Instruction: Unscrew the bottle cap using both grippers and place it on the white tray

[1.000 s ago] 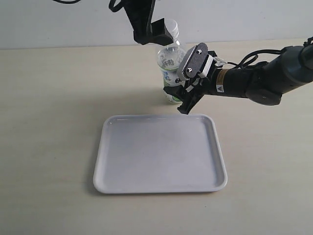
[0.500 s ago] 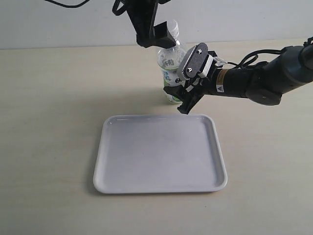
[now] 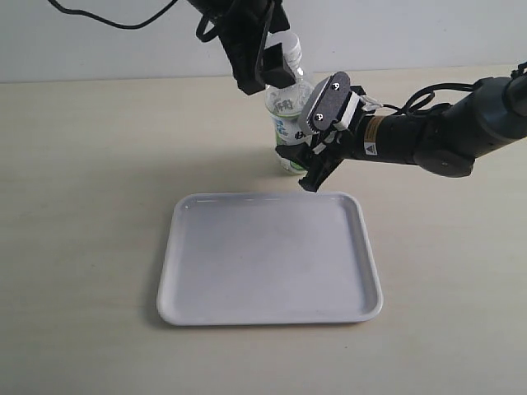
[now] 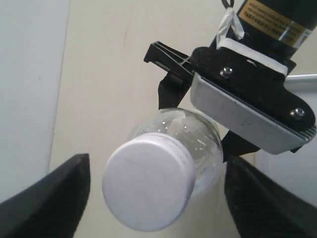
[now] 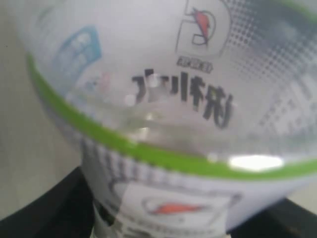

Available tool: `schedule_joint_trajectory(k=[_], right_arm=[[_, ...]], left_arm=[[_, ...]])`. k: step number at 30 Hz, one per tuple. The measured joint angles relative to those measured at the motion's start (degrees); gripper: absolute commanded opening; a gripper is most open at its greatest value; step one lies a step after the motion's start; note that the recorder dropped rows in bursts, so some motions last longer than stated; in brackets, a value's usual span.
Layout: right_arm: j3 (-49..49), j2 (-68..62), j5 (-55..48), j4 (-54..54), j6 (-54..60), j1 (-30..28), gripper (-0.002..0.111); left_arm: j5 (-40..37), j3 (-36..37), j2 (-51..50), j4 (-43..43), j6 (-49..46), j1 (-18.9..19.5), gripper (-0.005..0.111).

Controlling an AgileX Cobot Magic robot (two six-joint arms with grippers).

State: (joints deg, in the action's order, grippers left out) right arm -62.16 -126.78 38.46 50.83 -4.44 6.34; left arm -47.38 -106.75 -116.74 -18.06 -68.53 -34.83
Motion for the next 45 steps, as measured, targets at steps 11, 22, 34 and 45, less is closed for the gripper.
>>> schedule_joint_trajectory(k=[11, 22, 34, 45], right_arm=[[0.00, 0.00, 0.00, -0.11, 0.00, 0.00, 0.000], [0.00, 0.00, 0.00, -0.11, 0.00, 0.00, 0.000], [0.00, 0.00, 0.00, 0.01, 0.26, 0.00, 0.000], [0.00, 0.00, 0.00, 0.01, 0.26, 0.00, 0.000]], left_arm=[[0.13, 0.00, -0.19, -0.10, 0.00, 0.00, 0.078], [0.21, 0.00, -0.08, -0.22, 0.00, 0.00, 0.050], [-0.15, 0.00, 0.02, -0.33, 0.00, 0.00, 0.014], [-0.15, 0.00, 0.02, -0.33, 0.00, 0.00, 0.000]])
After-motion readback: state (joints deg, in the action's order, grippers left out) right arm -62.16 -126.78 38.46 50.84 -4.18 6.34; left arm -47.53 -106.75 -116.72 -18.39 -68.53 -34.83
